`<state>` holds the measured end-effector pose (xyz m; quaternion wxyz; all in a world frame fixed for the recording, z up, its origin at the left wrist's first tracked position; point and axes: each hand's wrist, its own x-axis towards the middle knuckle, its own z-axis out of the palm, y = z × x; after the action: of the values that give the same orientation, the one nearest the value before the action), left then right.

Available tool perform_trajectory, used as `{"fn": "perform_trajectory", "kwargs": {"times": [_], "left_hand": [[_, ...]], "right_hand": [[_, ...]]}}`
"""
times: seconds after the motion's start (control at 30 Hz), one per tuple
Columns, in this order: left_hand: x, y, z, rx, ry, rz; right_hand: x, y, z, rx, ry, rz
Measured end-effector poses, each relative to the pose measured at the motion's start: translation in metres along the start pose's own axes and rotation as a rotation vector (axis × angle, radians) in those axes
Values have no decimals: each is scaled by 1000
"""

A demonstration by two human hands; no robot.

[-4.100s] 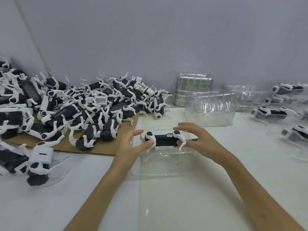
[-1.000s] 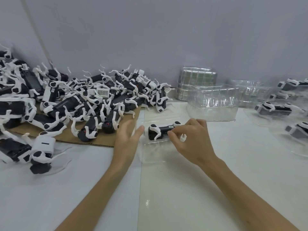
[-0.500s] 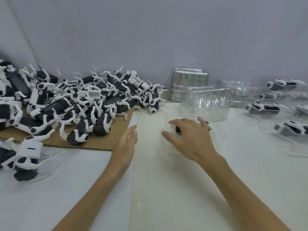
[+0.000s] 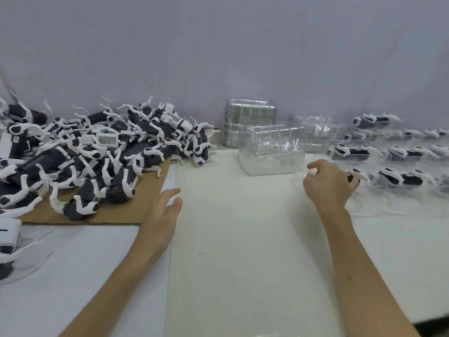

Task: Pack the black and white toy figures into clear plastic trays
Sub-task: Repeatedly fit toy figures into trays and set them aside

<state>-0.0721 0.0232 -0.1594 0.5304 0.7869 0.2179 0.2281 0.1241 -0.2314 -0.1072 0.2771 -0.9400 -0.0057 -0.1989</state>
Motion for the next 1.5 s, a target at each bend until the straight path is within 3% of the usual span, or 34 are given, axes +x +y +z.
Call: {"fn": "perform_trajectory", "kwargs": {"times": [0.07,0.13,0.23,0.3,0.4,0.6,1.07,1.23,1.4,1.5], "left_hand": [[1,0,0,6,3,9],[1,0,1,1,3,14],[0,-1,1,16,13,21],[0,-2,0,22,14,17],[1,-2,0,33,14,25],[0,-1,1,26,24,12],[-5,2,2,49,10,33],[-4,2,1,62,19,40],[-10,2,3,122,-6,46],[-12,3,3,190,-27,59]], "right_hand": [[-3,-8,-3,72,133,-65],[-11,-24,-1,330,171,-176],[-22,-42,8,547,-109,-131],[-19,-35,13,432,-228,-57],[-10,-18,10,273,-212,24],[3,-1,9,244,-192,119],[27,51,5,401,180,301],[22,41,16,487,68,188],[3,-4,25,605,28,-121],[6,-44,31,537,-1,-371]]}}
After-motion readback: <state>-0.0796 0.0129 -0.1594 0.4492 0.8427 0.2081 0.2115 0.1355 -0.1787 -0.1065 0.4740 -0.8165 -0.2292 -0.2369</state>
